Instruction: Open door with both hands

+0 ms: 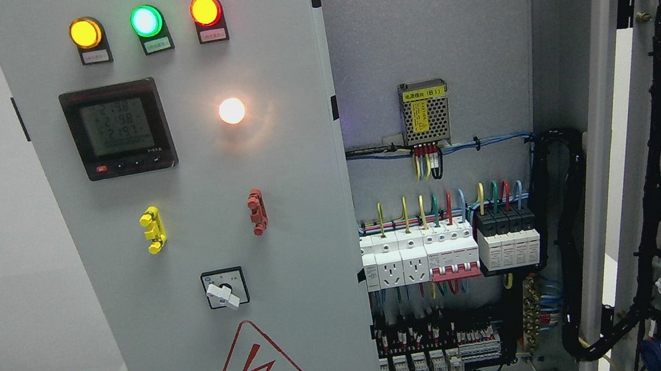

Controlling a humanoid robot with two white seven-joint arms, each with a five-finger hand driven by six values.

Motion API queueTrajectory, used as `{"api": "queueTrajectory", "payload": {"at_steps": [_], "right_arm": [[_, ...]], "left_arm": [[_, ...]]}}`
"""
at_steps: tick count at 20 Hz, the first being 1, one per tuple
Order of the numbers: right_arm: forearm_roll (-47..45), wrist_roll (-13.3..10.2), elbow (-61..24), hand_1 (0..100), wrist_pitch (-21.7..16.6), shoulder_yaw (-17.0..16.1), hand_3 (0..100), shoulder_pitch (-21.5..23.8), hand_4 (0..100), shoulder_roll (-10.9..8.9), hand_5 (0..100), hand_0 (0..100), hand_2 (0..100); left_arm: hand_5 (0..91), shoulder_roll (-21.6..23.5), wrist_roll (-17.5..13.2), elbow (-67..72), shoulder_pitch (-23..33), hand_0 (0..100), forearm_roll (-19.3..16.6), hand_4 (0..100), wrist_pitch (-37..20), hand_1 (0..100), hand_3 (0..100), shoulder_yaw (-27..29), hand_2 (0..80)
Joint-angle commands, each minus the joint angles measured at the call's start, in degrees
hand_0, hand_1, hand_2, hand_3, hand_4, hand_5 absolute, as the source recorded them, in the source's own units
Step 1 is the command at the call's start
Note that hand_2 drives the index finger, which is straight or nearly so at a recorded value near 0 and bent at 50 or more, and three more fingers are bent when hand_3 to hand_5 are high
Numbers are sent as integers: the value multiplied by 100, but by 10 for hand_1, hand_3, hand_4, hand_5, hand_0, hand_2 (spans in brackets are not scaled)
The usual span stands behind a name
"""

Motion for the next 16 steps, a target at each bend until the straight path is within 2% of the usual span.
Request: {"api": "queueTrajectory", "payload": {"at_steps": [1,6,10,16], "right_arm": [[-121,20,117,0,262,205,0,-433,0,66,0,0,0],[-269,20,450,0,360,223,0,-811,0,92,0,0,0],[-683,20,556,0,764,232,0,-1144,0,92,0,0,0],[-701,20,864,0,773,232,0,-1505,0,92,0,0,0]], "left_arm": [[0,0,-1,-105,0,0,-140,33,-3,0,0,0,0],[0,0,-1,-105,0,0,-140,33,-3,0,0,0,0],[0,0,-1,-105,0,0,-140,33,-3,0,0,0,0],[0,0,-1,-105,0,0,-140,33,-3,0,0,0,0]]}}
